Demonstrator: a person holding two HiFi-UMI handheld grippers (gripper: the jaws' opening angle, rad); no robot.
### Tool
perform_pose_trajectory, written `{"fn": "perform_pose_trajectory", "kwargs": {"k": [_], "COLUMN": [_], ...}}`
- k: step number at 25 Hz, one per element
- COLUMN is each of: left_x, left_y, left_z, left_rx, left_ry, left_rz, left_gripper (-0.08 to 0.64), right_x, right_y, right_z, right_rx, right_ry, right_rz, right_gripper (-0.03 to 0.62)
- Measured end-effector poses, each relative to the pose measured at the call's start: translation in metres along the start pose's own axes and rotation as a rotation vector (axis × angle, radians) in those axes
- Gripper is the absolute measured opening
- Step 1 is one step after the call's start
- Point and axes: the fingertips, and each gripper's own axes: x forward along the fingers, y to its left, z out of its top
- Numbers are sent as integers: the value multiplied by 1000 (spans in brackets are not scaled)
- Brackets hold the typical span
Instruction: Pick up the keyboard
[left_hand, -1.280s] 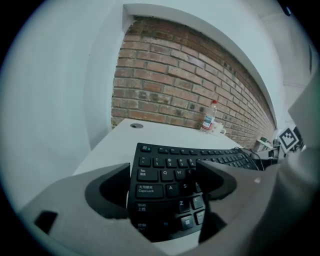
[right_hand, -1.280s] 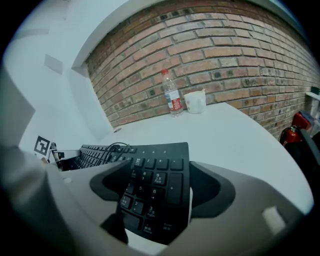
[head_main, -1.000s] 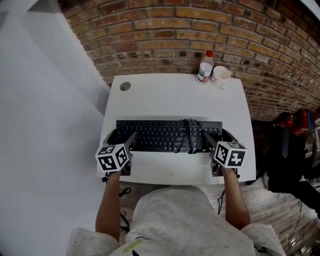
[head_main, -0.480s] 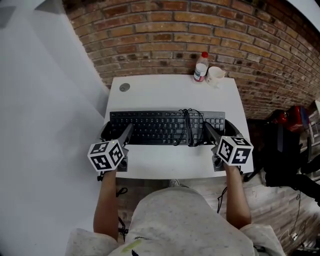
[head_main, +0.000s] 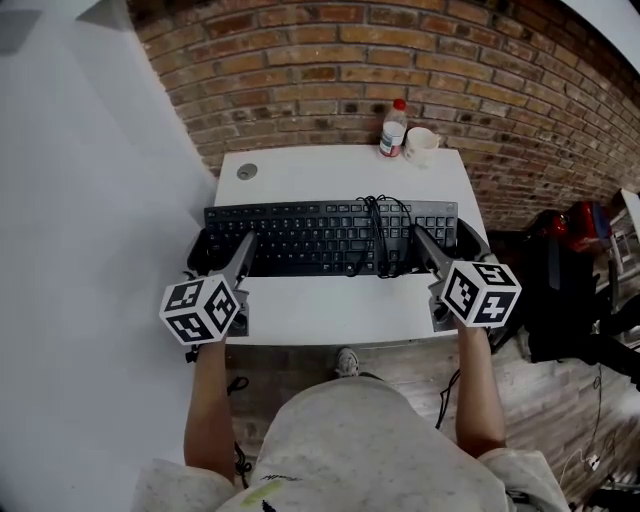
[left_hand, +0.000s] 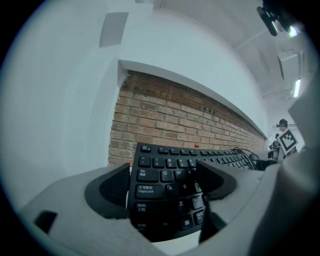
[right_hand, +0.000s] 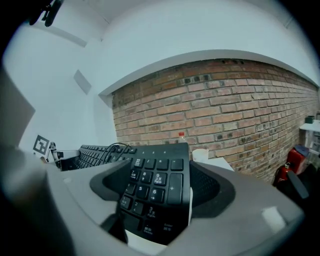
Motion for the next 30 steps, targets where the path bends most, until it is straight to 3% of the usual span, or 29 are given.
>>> {"fn": "perform_pose_trajectory", "kwargs": {"k": [11, 30], "left_x": [-47, -62], "left_y": [-13, -9], "left_z": [43, 36], "left_rx": [40, 35], "left_ry": [-122, -125], "left_rz": [-13, -27], "left_gripper": [407, 407], "right_x": [-47, -62], "right_y": [27, 39], "right_z": [35, 27], "right_rx": [-45, -53], "right_ry": [-131, -137], "right_rz": [4, -12], "right_gripper": [379, 379]}}
